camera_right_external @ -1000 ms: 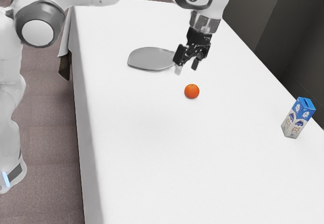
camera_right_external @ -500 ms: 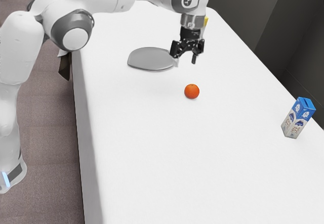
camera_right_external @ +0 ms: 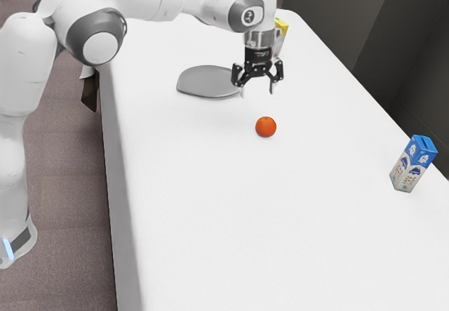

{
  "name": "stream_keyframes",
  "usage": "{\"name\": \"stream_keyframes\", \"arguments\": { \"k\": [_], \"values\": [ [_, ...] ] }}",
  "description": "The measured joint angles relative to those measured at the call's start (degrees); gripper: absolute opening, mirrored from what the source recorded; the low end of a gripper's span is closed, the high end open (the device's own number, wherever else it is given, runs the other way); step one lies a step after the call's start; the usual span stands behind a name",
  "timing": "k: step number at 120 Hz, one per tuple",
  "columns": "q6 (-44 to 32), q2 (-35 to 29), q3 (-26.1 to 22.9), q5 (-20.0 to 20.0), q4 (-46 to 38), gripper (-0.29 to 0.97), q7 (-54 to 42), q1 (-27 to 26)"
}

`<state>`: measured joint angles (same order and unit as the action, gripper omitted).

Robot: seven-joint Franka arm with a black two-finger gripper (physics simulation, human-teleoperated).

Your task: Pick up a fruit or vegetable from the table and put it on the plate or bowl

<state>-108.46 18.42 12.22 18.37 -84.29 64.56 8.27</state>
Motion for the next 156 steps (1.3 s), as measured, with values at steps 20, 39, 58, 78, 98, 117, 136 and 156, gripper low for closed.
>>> {"name": "stream_keyframes", "arguments": {
  "k": [20,39,58,78,98,117,136,156],
  "values": [
    [-1.0,0.67,-0.38,-0.12,-0.28,0.68,-5.95,-0.45],
    [-1.84,1.59,-1.69,-0.39,-1.43,0.68,-10.19,-2.46],
    [-3.23,0.56,-1.84,-0.23,-4.27,0.68,-13.4,-2.81],
    [-4.0,0.39,-0.78,-0.17,-4.51,0.68,-16.1,-2.02],
    [-4.31,0.94,-0.29,-0.23,-4.0,0.68,-18.23,-1.34],
    [-4.47,2.3,-0.54,-0.32,-2.66,0.68,-19.75,-1.02],
    [-6.05,4.22,-1.45,-0.22,-1.07,0.68,-20.84,-1.31],
    [-8.02,6.2,-2.08,0.56,-0.97,0.68,-21.67,-1.21]
  ]
}}
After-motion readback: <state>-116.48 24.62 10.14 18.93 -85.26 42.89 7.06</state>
